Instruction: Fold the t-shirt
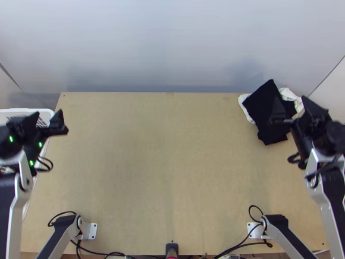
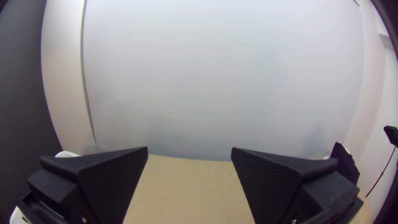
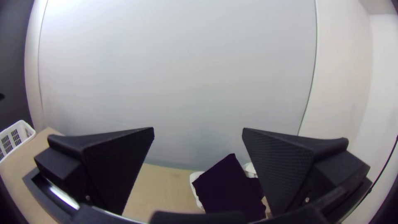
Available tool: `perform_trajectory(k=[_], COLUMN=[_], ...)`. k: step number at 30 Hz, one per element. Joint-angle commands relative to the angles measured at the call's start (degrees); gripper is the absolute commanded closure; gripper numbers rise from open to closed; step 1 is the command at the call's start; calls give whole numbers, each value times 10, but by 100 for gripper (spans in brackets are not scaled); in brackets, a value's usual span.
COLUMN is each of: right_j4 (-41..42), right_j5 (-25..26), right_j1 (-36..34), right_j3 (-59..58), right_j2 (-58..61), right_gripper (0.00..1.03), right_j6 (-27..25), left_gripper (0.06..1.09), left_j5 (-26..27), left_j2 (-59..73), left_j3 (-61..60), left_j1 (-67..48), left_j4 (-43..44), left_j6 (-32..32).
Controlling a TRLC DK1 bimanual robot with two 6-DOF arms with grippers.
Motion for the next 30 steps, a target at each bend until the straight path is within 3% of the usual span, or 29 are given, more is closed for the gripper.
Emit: perform_trajectory(k=[1,5,9,11,15,22,30], right_j4=[-47,-73,-106,-124,-151,-189,-243], right_j5=[6,6,6,6,6,24,49], right_j1=[5,5,8,14,29,80,162], right_j3=[111,151,192,215,258,281,287], right_j2=[101,144,193,221,262,279,292], right_gripper=[4,4,4,4,4,6,7], right_j6=[5,-1,7,17,22,6,26], left_gripper=[11,11,11,11,11,11,11], left_j5=[-5,-5,-24,-44,-79,-92,-94], left_j2=[135,205,310,343,374,392,389], left_j3=[198,275,396,417,415,415,326], left_j1=[-38,-49,-73,-76,-84,-77,17], left_j4=[-97,-113,-215,-225,-224,-229,-251], left_j6=[-5,-25,-27,-33,-29,-9,14])
